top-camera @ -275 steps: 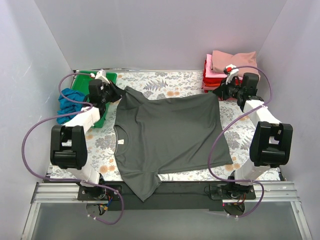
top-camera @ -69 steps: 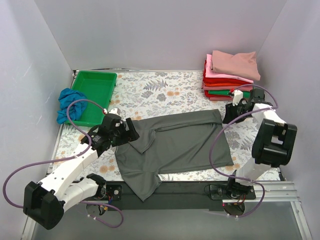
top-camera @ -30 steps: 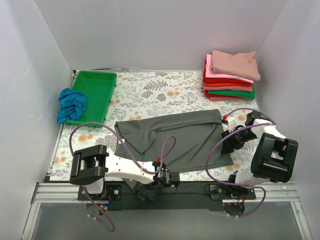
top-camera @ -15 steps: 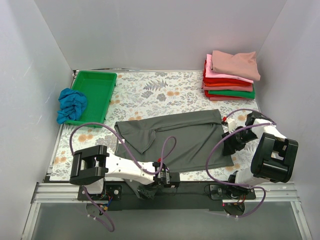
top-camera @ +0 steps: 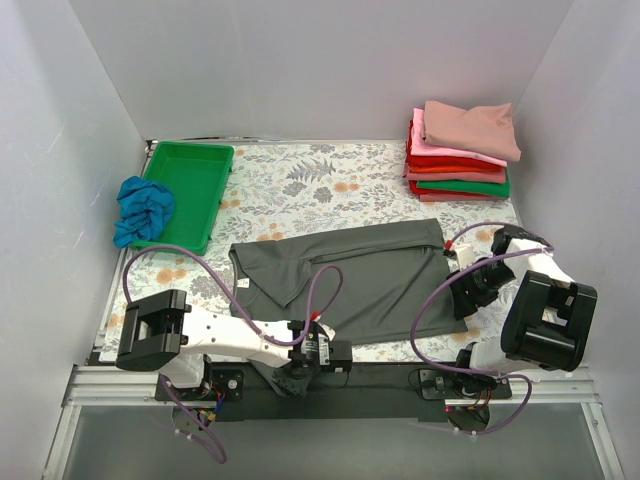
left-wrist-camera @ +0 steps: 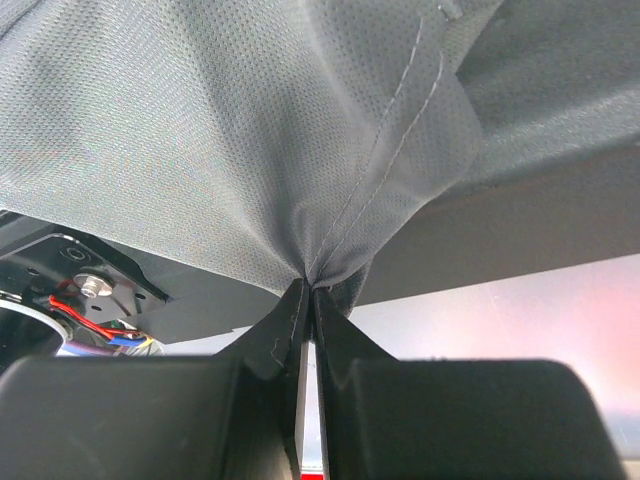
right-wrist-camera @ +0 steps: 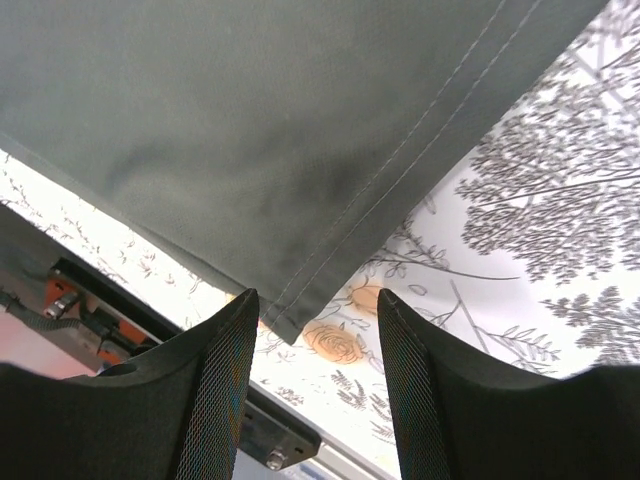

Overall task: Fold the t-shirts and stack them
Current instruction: Fold the tshirt

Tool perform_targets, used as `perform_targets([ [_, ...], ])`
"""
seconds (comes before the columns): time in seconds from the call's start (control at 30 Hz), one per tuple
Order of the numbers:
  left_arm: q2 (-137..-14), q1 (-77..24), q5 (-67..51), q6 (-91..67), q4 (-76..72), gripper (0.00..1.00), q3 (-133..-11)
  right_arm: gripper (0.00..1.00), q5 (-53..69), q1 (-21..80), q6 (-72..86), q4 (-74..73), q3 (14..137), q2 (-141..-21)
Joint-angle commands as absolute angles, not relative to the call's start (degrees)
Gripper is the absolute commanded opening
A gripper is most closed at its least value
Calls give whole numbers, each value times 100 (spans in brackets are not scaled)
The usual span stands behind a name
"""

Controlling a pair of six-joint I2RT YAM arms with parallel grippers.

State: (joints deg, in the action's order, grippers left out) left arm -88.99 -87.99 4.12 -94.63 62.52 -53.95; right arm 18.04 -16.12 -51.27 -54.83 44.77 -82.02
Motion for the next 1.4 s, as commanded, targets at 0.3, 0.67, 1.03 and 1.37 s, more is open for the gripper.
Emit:
perform_targets([
  [0.3, -8561, -8824, 633, -9589, 6179, 0, -5396, 57, 2040, -1608, -5160, -5696, 4263, -8912],
  [0.67, -8473, -8789, 721, -9598, 6240, 0, -5449, 2, 1846, -1591, -5071, -5642, 4210, -8834],
  [1.03, -7315, -7991, 1020, -9362, 6109, 0, -5581, 1, 2118, -1600, -5036, -6214, 5071, -8534],
  [1.37, -6557, -6646, 896, -8710, 5827, 0, -5555, 1, 2645, -1600, -4887, -6425, 5695, -8894],
])
